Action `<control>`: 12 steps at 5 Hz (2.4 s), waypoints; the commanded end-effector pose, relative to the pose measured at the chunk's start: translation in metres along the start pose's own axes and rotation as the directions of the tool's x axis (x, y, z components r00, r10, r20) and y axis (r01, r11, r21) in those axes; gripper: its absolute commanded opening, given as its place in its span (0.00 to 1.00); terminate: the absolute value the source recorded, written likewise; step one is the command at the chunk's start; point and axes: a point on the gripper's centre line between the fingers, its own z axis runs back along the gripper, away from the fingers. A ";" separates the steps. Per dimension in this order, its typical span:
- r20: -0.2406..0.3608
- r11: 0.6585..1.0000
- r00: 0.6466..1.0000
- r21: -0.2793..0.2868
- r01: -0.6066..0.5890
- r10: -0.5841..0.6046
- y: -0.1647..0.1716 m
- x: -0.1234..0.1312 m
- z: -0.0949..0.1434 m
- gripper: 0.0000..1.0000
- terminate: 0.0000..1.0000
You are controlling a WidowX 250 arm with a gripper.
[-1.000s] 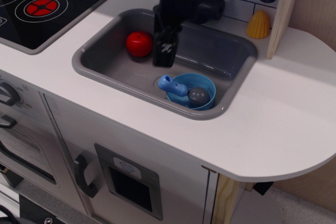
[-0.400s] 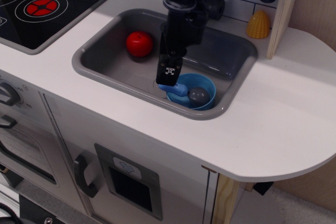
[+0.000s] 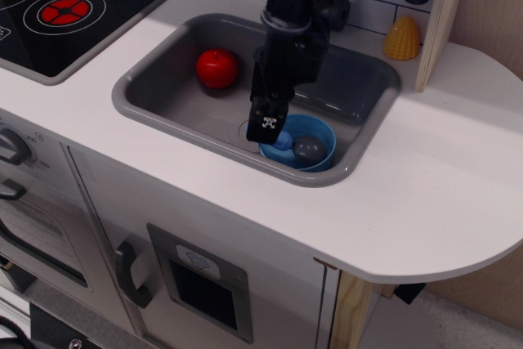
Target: Take spoon out of bowl sink
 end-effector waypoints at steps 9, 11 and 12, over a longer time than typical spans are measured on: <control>0.117 0.998 0.991 -0.010 -0.057 0.058 0.037 -0.023 0.064 0.00 0.00; 0.138 0.987 0.977 -0.015 -0.162 0.162 0.059 -0.044 0.044 0.00 0.00; 0.156 0.966 0.954 0.014 -0.260 0.255 0.065 -0.045 0.025 0.00 0.00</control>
